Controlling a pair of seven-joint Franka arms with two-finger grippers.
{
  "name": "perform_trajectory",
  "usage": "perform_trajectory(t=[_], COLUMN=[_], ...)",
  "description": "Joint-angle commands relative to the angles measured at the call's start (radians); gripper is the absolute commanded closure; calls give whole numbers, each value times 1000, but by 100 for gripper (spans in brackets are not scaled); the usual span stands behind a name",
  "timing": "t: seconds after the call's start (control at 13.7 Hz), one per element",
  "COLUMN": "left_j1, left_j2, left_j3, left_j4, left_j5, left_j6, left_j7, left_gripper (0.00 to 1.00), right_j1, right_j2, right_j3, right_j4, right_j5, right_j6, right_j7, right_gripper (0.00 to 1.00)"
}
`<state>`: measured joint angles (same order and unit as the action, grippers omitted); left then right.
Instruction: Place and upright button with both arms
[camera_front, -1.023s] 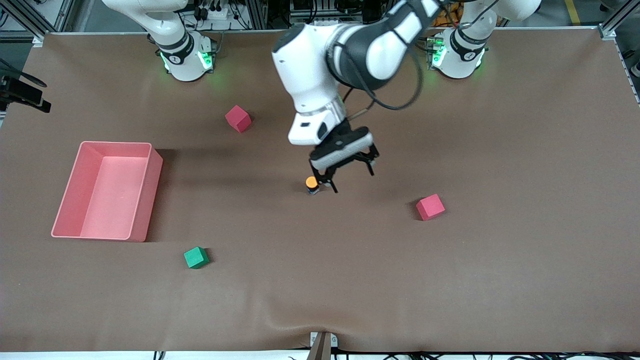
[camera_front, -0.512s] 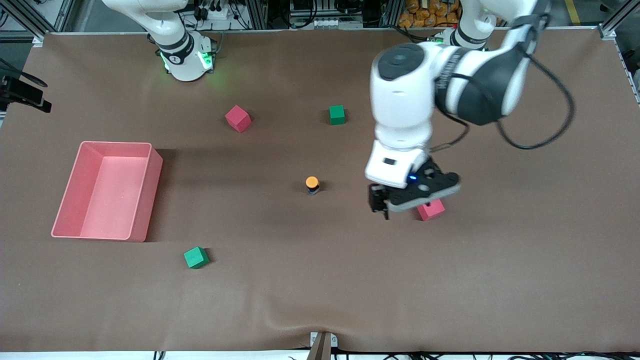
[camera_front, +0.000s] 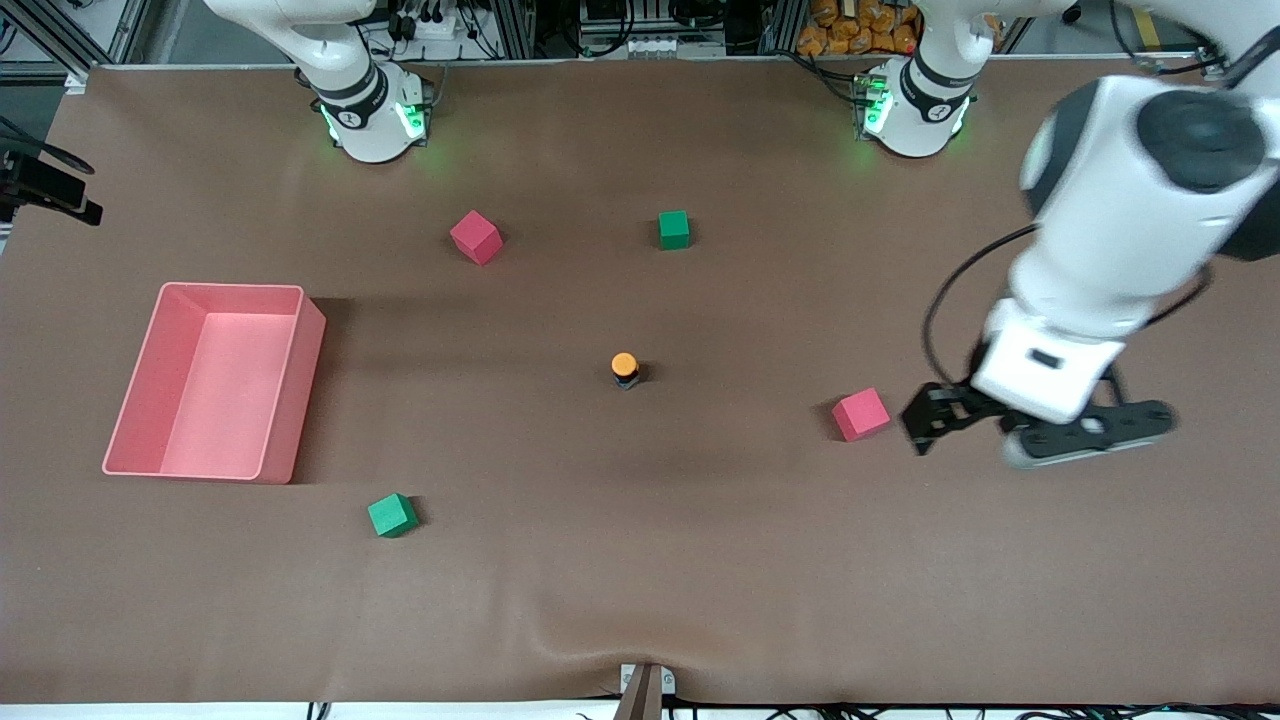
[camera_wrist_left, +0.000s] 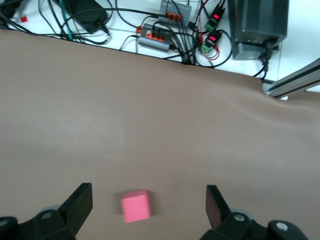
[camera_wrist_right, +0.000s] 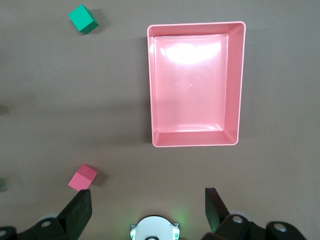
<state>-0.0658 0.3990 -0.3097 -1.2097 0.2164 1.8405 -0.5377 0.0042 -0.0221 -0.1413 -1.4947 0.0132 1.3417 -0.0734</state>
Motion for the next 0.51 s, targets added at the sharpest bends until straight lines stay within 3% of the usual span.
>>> perform_trajectory(t=[0.0, 0.29, 0.44], left_j1=[20, 40, 38], left_j2=[-66, -152, -240], left_j3=[20, 134, 205], left_j4=[-31, -51, -140], left_j5=[-41, -219, -287], left_j6=[-67, -206, -231], left_j7=[57, 189, 235], left_gripper=[0, 0, 0], right_j1=[-13, -13, -15], right_j2=[-12, -12, -12], right_j3=[9, 8, 8], right_j4=[2, 4, 4], right_j5=[1, 2, 4], right_j6=[1, 4, 8], right_j7=[-31, -31, -31], right_gripper=[0, 0, 0])
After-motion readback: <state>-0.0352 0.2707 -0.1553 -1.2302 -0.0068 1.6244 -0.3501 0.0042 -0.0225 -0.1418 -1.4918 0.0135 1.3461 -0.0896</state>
